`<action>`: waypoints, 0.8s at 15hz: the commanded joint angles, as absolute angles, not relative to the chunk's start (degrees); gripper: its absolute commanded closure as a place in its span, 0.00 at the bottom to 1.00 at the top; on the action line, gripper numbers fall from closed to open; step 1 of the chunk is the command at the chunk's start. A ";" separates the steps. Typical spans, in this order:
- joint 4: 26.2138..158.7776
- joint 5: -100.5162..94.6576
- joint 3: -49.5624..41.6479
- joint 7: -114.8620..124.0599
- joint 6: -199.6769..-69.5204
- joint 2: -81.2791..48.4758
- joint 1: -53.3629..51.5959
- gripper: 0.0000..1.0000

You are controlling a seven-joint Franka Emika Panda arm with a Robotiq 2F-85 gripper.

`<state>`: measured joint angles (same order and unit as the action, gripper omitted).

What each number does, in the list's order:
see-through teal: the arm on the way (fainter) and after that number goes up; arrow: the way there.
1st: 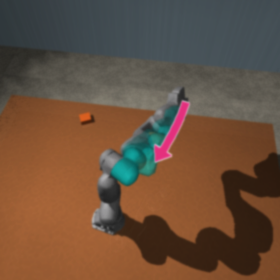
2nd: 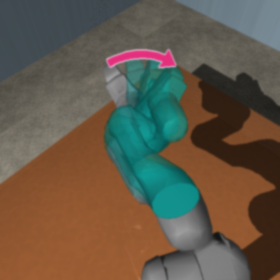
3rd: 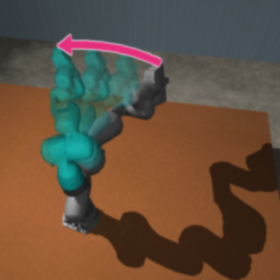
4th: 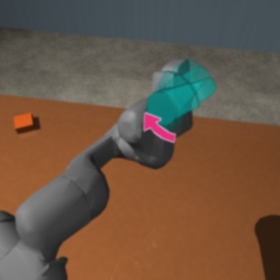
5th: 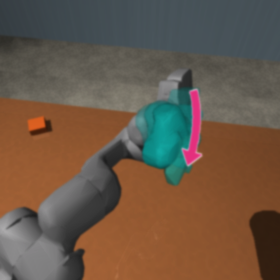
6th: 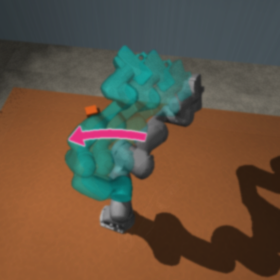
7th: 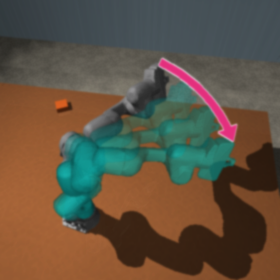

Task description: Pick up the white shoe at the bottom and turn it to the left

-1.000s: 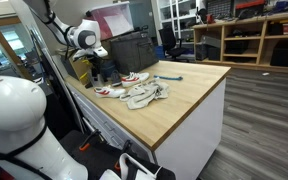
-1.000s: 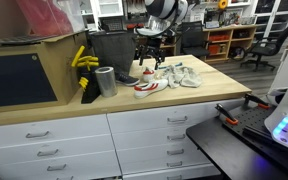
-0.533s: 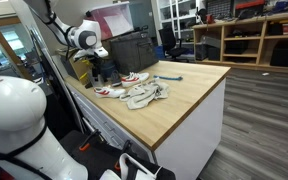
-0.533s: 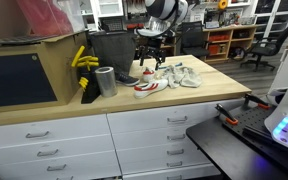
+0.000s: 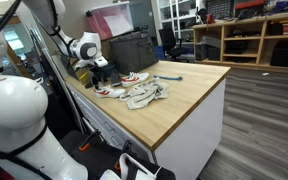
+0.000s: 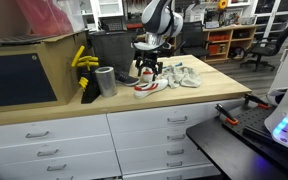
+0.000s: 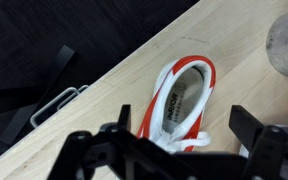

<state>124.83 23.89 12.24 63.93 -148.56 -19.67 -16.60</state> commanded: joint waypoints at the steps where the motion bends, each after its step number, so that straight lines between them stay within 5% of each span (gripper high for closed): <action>1: 122.16 23.04 12.12 67.93 -151.73 -21.92 -19.24 0.00; 12: 117.83 23.32 10.69 69.48 -153.46 -26.62 -20.13 0.00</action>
<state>119.64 23.73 11.25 66.98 -152.09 -24.51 -19.96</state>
